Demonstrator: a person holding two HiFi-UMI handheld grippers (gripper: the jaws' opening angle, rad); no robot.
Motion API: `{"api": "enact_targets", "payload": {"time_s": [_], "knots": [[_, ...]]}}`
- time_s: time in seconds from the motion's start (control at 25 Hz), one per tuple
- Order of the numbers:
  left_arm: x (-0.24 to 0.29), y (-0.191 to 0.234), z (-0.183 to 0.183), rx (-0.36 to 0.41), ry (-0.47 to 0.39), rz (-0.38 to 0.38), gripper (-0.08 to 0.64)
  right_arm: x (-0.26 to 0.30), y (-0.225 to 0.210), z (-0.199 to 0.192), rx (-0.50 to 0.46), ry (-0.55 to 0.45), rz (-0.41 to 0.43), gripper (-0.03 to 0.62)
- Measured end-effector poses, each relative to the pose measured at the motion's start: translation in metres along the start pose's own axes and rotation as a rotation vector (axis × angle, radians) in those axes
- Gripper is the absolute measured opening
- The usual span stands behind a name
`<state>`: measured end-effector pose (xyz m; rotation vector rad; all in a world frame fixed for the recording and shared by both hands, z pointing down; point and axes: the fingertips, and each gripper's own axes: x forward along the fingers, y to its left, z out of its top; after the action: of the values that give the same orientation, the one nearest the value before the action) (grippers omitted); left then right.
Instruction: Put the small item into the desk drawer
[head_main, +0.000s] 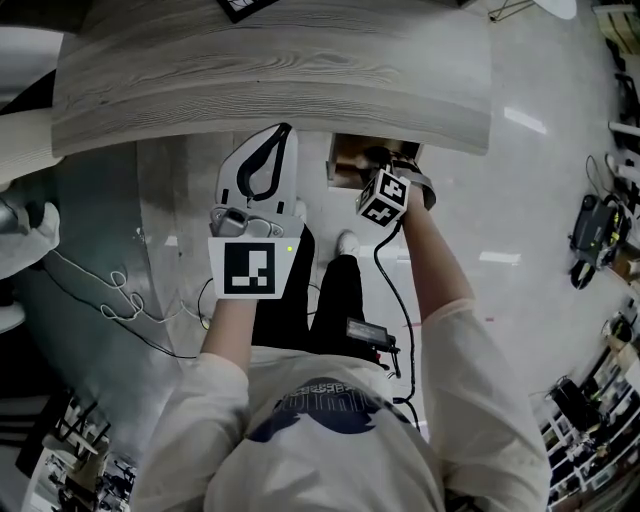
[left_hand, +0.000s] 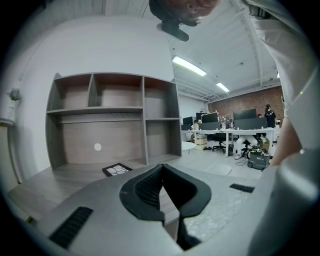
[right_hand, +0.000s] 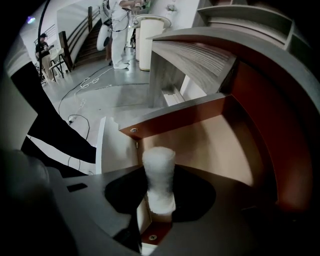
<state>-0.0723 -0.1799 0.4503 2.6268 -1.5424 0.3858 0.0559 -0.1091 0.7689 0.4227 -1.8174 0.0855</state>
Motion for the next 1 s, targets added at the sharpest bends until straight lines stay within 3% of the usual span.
{"api": "enact_targets", "payload": {"time_s": [0.56,0.84,1.0], "knots": [[0.005,0.013,-0.002,-0.023,0.006,0.022,0.008,0.017,0.001,-0.007,-0.045,0.126,0.024,0.123],[0.005,0.019,-0.005,-0.043,0.01,0.033,0.008,0.02,0.001,-0.008,-0.066,0.149,0.014,0.124],[0.005,0.019,-0.008,-0.014,0.013,0.026,0.008,0.02,0.001,-0.007,-0.042,0.136,0.019,0.124]]}}
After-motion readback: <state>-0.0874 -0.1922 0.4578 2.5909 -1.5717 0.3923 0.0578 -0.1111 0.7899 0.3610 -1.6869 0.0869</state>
